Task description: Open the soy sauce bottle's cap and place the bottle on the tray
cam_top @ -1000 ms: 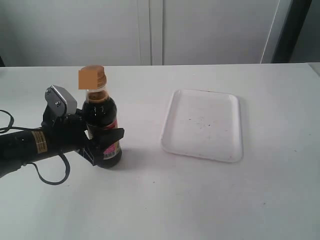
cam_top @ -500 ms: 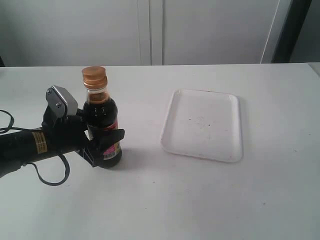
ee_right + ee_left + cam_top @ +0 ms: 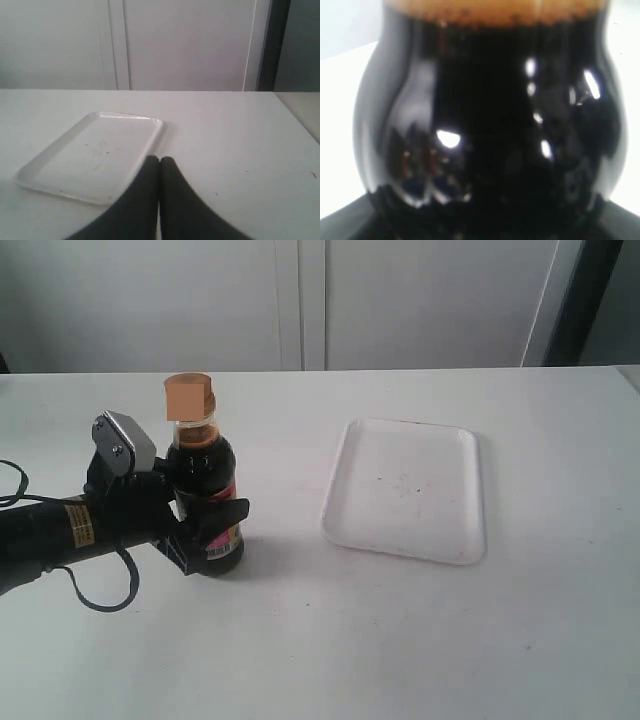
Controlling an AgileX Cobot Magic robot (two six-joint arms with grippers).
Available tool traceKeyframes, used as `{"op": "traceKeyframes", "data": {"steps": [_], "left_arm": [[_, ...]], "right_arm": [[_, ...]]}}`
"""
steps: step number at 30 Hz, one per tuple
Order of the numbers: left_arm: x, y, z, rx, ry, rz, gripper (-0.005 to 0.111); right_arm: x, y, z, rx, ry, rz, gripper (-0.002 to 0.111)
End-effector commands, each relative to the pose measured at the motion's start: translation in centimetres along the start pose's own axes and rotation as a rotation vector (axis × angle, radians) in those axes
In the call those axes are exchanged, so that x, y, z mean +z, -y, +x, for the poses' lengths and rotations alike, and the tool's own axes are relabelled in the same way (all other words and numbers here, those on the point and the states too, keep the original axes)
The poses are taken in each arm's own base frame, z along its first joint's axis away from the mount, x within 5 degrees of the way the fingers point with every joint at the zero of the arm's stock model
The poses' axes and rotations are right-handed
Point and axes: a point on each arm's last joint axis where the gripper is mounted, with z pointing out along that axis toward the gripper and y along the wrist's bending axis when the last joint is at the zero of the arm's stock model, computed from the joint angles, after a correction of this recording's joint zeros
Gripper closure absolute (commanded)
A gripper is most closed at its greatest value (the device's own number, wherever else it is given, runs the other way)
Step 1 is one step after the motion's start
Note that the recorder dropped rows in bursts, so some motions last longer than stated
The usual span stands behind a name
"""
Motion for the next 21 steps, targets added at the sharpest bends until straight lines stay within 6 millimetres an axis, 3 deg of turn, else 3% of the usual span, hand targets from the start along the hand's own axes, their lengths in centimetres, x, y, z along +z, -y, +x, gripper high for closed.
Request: {"op": "traceKeyframes", "data": {"steps": [1,12,21], "left_arm": [[0.1,0.3,0.1,0.018,-0.016,0.023,0.106],[0.1,0.3,0.2,0.023,-0.019,0.032,0.106],[0.1,0.3,0.2,0.023,-0.019,0.033,0.106]], "right_arm": [[-0.1,-0.1,-0.8,0.005,0.097,-0.008,0.108],[-0.5,-0.3,-2.8,0.110,0.307,-0.047,0.108],[-1.7,-0.6,-8.8,0.095,0.438,-0.060,0.108]]}}
